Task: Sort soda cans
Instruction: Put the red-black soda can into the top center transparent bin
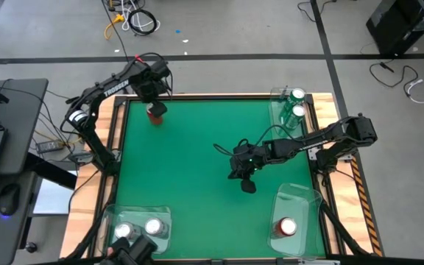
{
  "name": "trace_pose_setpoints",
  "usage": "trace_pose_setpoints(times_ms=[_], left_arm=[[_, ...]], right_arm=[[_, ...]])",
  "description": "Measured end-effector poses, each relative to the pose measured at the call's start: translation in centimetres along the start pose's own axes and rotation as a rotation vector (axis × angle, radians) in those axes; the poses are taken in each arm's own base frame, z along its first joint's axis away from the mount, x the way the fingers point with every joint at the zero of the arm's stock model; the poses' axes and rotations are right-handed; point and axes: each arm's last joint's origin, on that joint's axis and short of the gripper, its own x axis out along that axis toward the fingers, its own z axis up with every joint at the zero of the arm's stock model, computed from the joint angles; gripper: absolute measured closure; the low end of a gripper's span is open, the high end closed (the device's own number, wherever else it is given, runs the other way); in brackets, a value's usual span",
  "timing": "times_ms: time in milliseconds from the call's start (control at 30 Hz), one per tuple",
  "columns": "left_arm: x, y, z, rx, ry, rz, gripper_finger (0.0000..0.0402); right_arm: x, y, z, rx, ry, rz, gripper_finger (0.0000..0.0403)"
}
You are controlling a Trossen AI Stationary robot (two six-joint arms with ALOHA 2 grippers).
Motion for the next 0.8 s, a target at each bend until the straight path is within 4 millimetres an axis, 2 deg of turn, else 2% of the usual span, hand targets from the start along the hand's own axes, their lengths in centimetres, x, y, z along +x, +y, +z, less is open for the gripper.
trace_pose_setpoints(times_ms=[200, 533, 800], left_arm=[[0.0, 0.3, -0.3, -0.008, 0.021, -0.008, 0.0091], [-1.4, 0.8, 0.1, -0.001, -0.011, 0.045, 0.0091], [-0.7, 0.7, 0.0, -0.031, -0.007, -0.003, 0.0091]], right_arm=[[-0.1, -0.3, 0.0, 0.006, -0.003, -0.006, 0.0403], [-0.2, -0.8, 0.1, 0.019, -0.007, -0.019, 0.0403], [-0.2, -0.8, 0.1, 0.019, -0.007, -0.019, 0.0403]])
